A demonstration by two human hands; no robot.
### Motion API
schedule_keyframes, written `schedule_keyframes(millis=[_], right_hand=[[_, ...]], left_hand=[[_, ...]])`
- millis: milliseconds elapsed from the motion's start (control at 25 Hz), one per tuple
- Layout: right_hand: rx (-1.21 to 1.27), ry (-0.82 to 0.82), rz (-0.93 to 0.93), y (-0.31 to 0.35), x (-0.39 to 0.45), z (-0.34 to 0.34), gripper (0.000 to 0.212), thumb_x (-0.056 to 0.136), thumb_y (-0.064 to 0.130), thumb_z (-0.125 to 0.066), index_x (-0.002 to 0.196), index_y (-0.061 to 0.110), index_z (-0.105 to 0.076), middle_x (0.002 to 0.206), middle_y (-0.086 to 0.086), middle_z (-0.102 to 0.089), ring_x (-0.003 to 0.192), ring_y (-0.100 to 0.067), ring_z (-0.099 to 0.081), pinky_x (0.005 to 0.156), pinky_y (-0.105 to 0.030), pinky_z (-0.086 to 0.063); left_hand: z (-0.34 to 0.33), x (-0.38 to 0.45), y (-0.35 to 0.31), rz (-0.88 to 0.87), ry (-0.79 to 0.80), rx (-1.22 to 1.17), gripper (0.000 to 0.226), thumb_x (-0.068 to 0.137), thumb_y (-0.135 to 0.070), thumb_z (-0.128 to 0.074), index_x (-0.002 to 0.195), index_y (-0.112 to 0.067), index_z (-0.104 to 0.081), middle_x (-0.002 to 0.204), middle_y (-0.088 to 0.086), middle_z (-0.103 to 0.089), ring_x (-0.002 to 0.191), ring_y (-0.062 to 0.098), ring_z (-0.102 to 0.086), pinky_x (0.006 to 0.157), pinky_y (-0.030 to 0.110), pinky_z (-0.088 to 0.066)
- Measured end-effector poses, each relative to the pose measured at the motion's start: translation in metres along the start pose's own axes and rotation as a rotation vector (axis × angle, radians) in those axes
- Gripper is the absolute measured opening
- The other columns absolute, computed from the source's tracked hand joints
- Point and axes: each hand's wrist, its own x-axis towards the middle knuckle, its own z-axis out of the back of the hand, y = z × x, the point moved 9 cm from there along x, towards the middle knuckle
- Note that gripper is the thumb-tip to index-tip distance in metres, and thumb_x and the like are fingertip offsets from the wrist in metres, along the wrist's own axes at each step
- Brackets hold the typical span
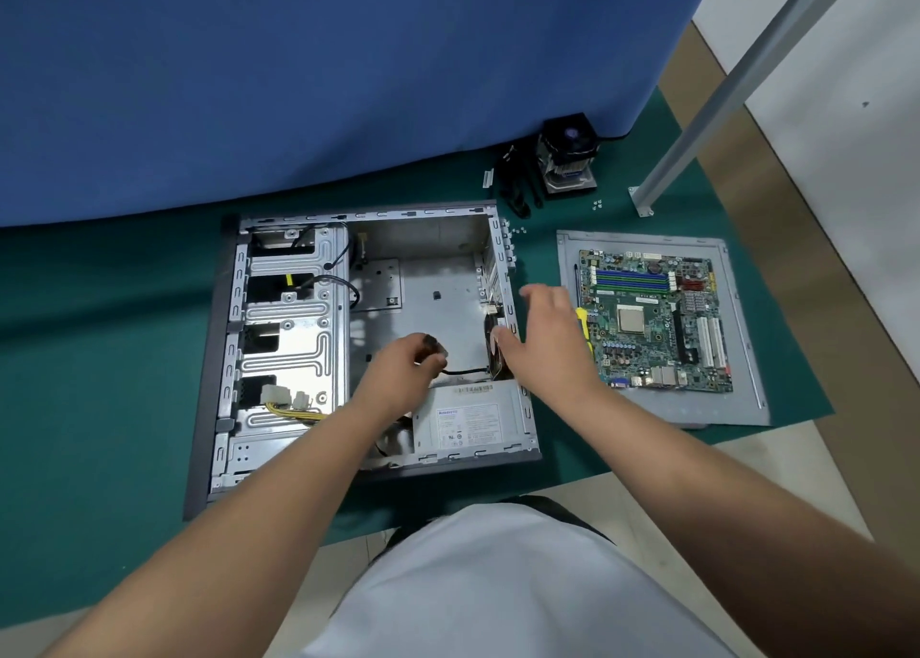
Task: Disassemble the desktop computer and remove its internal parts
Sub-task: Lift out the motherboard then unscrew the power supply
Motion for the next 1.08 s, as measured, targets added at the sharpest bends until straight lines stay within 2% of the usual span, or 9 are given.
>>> schedule_keyframes(millis=[80, 160, 240, 360, 440, 600, 800, 960, 1080], right_hand=[[0.034, 0.247, -0.175, -0.025, 0.004, -0.02, 0.073, 0.092, 0.05, -0.068, 0.148, 0.012, -0.04, 0.145, -0.01, -0.05, 0.128, -0.028, -0.054, 0.105, -0.04, -0.047], [0.154, 0.406, -0.228, -0.031, 0.005, -0.039, 0.052, 0.09, 0.044, -0.069, 0.133, 0.018, -0.053, 0.129, -0.004, -0.065, 0.103, -0.017, -0.064, 0.085, -0.031, -0.054], [0.135, 0.395, -0.184, -0.028, 0.01, -0.041, 0.035, 0.088, 0.033, -0.068, 0.117, 0.018, -0.057, 0.11, -0.002, -0.069, 0.082, -0.006, -0.061, 0.064, -0.022, -0.048], [0.113, 0.4, -0.159, -0.026, 0.015, -0.044, 0.036, 0.085, 0.03, -0.067, 0.115, 0.014, -0.056, 0.101, -0.002, -0.067, 0.078, -0.01, -0.062, 0.059, -0.023, -0.049], [0.12, 0.408, -0.154, -0.023, 0.015, -0.044, 0.036, 0.085, 0.03, -0.067, 0.115, 0.014, -0.055, 0.1, -0.002, -0.066, 0.077, -0.01, -0.062, 0.057, -0.023, -0.049], [0.149, 0.437, -0.171, -0.008, 0.01, -0.056, 0.04, 0.088, 0.028, -0.064, 0.121, 0.009, -0.051, 0.104, -0.007, -0.065, 0.08, -0.018, -0.067, 0.062, -0.03, -0.055], [0.108, 0.439, -0.215, 0.013, 0.005, -0.075, 0.048, 0.09, 0.027, -0.062, 0.13, 0.008, -0.047, 0.101, -0.005, -0.063, 0.078, -0.019, -0.064, 0.058, -0.03, -0.052], [0.183, 0.467, -0.178, 0.01, 0.003, -0.077, 0.057, 0.094, 0.053, -0.061, 0.139, 0.021, -0.048, 0.127, 0.003, -0.065, 0.105, -0.018, -0.066, 0.087, -0.032, -0.054], [0.403, 0.457, -0.239, -0.022, -0.002, -0.064, 0.056, 0.096, 0.064, -0.052, 0.141, 0.03, -0.054, 0.138, 0.016, -0.058, 0.112, -0.009, -0.064, 0.091, -0.024, -0.05]], left_hand=[[0.002, 0.001, 0.008, 0.052, -0.028, -0.062, 0.008, 0.099, -0.022, -0.066, 0.106, -0.025, -0.065, 0.096, -0.003, -0.076, 0.09, 0.014, -0.073, 0.086, 0.033, -0.057], [0.002, 0.001, 0.011, 0.081, -0.049, -0.106, 0.018, 0.098, -0.014, -0.065, 0.104, -0.03, -0.059, 0.092, -0.004, -0.077, 0.088, 0.015, -0.074, 0.077, 0.031, -0.056], [0.001, 0.003, 0.013, 0.112, -0.044, -0.11, 0.028, 0.097, -0.003, -0.059, 0.099, -0.031, -0.06, 0.092, -0.002, -0.076, 0.086, 0.018, -0.074, 0.066, 0.026, -0.054], [0.002, 0.009, 0.014, 0.158, -0.015, -0.05, 0.035, 0.092, 0.008, -0.056, 0.09, -0.025, -0.068, 0.1, 0.0, -0.073, 0.09, 0.021, -0.072, 0.077, 0.034, -0.06], [0.004, 0.014, 0.015, 0.185, 0.007, 0.043, 0.03, 0.091, 0.004, -0.063, 0.089, -0.024, -0.073, 0.1, -0.003, -0.071, 0.088, 0.015, -0.069, 0.075, 0.027, -0.057], [0.012, 0.021, 0.027, 0.235, 0.04, 0.168, 0.027, 0.09, -0.001, -0.063, 0.081, -0.021, -0.078, 0.086, 0.0, -0.076, 0.072, 0.014, -0.068, 0.053, 0.02, -0.046], [0.02, 0.033, 0.035, 0.218, 0.154, 0.372, 0.02, 0.093, -0.031, -0.071, 0.096, -0.014, -0.081, 0.094, 0.003, -0.076, 0.097, 0.023, -0.068, 0.075, 0.026, -0.05], [0.009, 0.041, 0.028, 0.096, 0.304, 0.526, 0.022, 0.096, -0.038, -0.067, 0.11, -0.028, -0.079, 0.111, -0.005, -0.075, 0.11, 0.017, -0.065, 0.084, 0.024, -0.048], [-0.009, 0.041, 0.016, -0.045, 0.399, 0.642, 0.025, 0.1, -0.027, -0.06, 0.12, -0.031, -0.075, 0.123, -0.007, -0.072, 0.117, 0.016, -0.062, 0.092, 0.023, -0.048]])
